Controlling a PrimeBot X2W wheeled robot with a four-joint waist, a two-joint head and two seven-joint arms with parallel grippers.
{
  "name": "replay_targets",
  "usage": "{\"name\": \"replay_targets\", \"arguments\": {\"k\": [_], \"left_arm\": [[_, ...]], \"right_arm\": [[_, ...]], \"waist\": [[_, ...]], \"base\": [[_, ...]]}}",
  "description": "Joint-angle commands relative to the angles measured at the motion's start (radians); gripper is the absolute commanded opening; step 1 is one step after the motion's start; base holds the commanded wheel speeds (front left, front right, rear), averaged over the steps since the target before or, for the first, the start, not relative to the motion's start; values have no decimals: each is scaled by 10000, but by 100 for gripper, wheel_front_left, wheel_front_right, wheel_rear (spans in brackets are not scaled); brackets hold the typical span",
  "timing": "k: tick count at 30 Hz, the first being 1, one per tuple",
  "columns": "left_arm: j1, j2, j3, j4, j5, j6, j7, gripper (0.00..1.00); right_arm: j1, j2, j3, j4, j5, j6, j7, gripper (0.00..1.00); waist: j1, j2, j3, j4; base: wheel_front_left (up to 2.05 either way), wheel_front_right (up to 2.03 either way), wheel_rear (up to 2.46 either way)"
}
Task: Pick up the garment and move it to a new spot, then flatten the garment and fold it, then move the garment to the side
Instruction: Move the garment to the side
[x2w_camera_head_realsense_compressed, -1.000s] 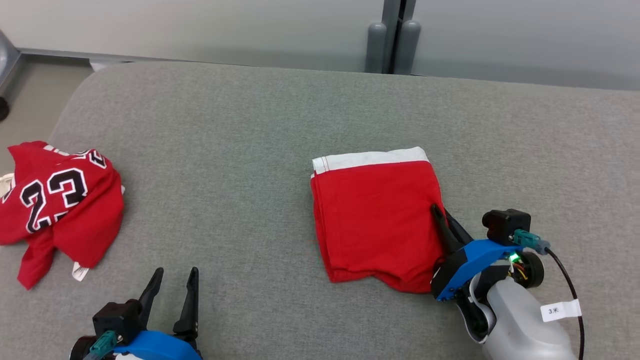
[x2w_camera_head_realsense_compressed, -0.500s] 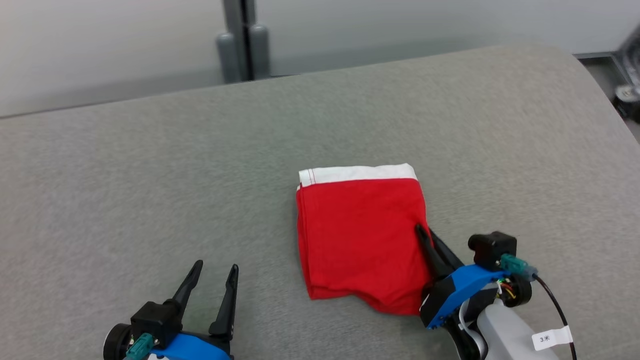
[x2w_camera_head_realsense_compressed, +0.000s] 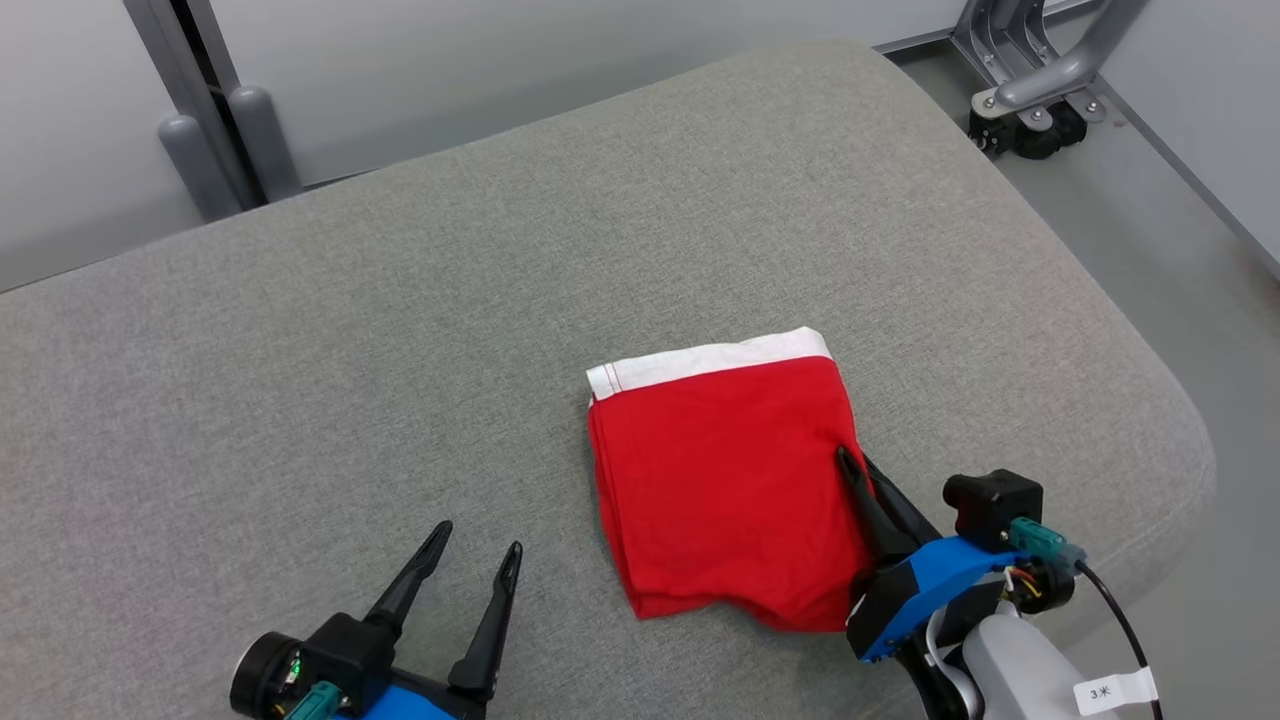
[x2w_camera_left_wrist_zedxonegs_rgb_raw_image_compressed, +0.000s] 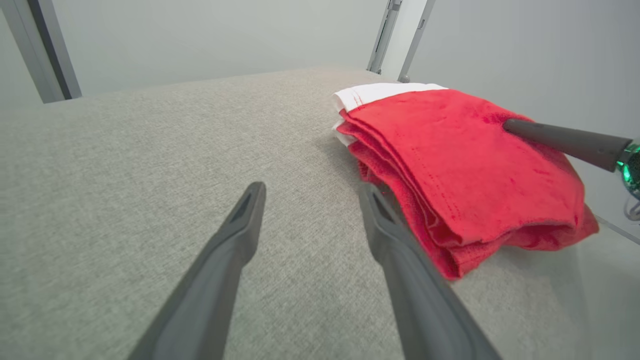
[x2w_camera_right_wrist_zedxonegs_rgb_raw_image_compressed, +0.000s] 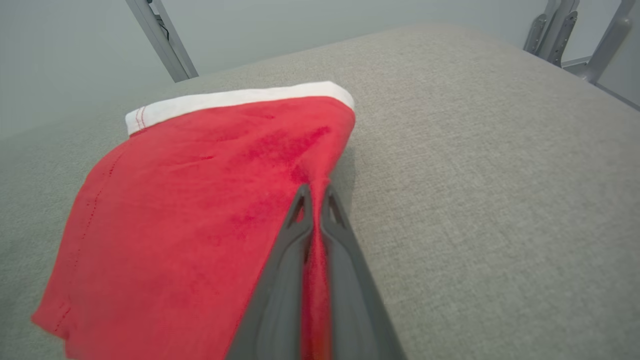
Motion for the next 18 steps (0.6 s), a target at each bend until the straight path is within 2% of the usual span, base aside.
{"name": "replay_targets", "arguments": {"k": [1, 4, 5, 8, 13, 18], "left_arm": [[87, 187, 8, -41, -67, 19, -24, 100], [199, 427, -63, -20, -139, 19, -24, 100], [199, 427, -63, -20, -139, 19, -24, 100], [196, 669, -136, -32, -211, 19, -24, 100], [252, 1182, -114, -113, -383, 19, -24, 100], [272, 1617, -11, -174, -569, 19, -21, 100]], "right_arm": [[27, -23, -236, -55, -246, 1, -5, 0], [-298, -25, -813, 96, -1174, 1, -6, 0], [-298, -25, -813, 96, -1174, 1, -6, 0], [-589, -28, -1847, 337, -2017, 1, -6, 0], [-1288, -28, -4207, 691, -4247, 1, 24, 0], [-1807, -28, -6798, 27, -6717, -1, 705, 0]], "waist": [[1, 0, 107, 37], [1, 0, 283, 183], [1, 0, 283, 183], [1, 0, 503, 493], [1, 0, 937, 1160], [1, 0, 1308, 1788]], "base": [[0, 0, 0], [0, 0, 0], [0, 0, 0], [0, 0, 0], [0, 0, 0], [0, 0, 0]]}}
